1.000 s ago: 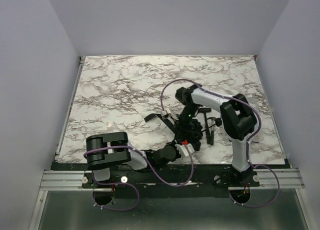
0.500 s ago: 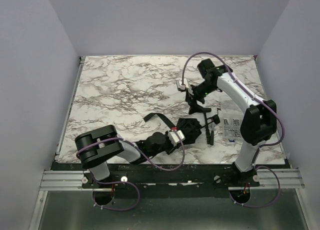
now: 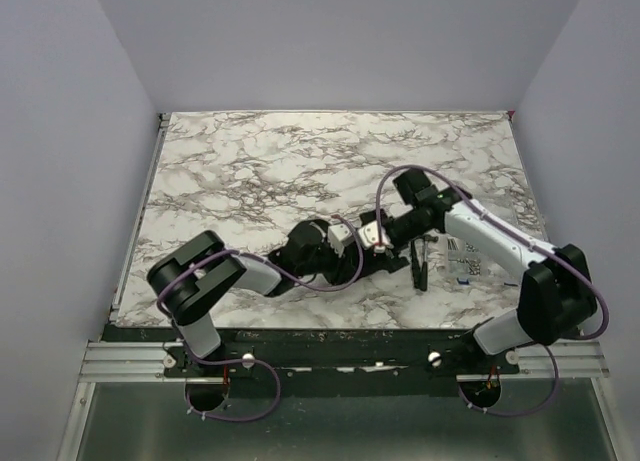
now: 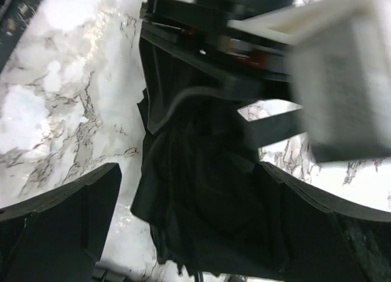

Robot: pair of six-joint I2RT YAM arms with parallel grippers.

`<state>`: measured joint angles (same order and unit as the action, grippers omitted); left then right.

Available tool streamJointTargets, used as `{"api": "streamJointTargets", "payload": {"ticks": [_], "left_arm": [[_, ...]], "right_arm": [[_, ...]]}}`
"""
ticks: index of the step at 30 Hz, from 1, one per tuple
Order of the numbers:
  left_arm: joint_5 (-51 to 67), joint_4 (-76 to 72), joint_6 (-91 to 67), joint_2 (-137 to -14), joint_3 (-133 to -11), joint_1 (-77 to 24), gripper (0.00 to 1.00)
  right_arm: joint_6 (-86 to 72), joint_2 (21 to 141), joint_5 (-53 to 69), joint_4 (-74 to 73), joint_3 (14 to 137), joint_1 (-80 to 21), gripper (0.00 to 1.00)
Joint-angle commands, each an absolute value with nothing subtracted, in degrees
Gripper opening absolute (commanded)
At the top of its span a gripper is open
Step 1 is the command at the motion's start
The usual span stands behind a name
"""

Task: Put away the umbrella

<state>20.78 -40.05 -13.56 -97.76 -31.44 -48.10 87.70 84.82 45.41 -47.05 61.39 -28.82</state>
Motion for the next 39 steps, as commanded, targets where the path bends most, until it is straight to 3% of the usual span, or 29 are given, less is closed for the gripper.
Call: {"api": "streamJointTargets", "payload": {"ticks": [1, 7, 12, 14, 17, 19, 22, 24, 30, 33, 35, 39], "left_arm": [[28.3, -25.3, -21.3, -104.2, -30.8, -44.2, 0.00], [35.0, -28.0, -29.3, -108.9, -31.1, -38.7, 0.00], [38.2, -29.0, -33.8, -110.0, -31.1, -36.7, 0.00], [38.8, -29.0, -35.2, -109.7, -31.4, -36.5, 0.00], [40.3, -31.2, -39.0, -108.8, -31.1, -35.2, 0.04], [40.9, -32.7, -40.9, -107.0, -30.8, -33.7, 0.10], [39.6, -33.3, -42.7, -101.6, -30.8, -31.6, 0.39], [38.5, -32.6, -42.3, -96.9, -31.5, -30.7, 0.55], [30.6, -22.5, -36.8, -81.5, -34.4, -29.3, 0.77], [20.4, -17.4, -37.1, -72.8, -30.9, -28.9, 0.99], [12.7, -11.7, -42.2, -68.7, -28.5, -28.9, 0.99], [11.3, -13.1, -54.1, -66.9, -21.0, -28.9, 0.95]], "right_arm": [[83.1, 87.2, 36.3, -31.7, 56.4, -31.7, 1.00], [82.7, 86.1, 26.6, -19.2, 42.2, -33.5, 1.00], [83.4, 89.1, 22.1, -14.9, 38.7, -33.5, 0.95], [83.9, 91.3, 20.9, -14.4, 38.9, -33.5, 0.84], [84.8, 95.2, 18.5, -16.7, 40.7, -33.6, 0.56], [85.5, 97.0, 17.9, -19.4, 41.9, -33.6, 0.39], [86.5, 98.1, 21.6, -25.4, 43.6, -33.9, 0.24], [86.8, 98.3, 25.2, -29.7, 44.7, -34.2, 0.21], [84.6, 100.7, 27.9, -35.3, 46.7, -36.4, 0.17], [84.9, 100.7, 29.4, -38.6, 48.1, -36.4, 0.17], [85.3, 99.9, 30.4, -39.7, 48.2, -36.6, 0.17], [85.3, 99.6, 31.6, -40.3, 48.4, -38.0, 0.17]]}}
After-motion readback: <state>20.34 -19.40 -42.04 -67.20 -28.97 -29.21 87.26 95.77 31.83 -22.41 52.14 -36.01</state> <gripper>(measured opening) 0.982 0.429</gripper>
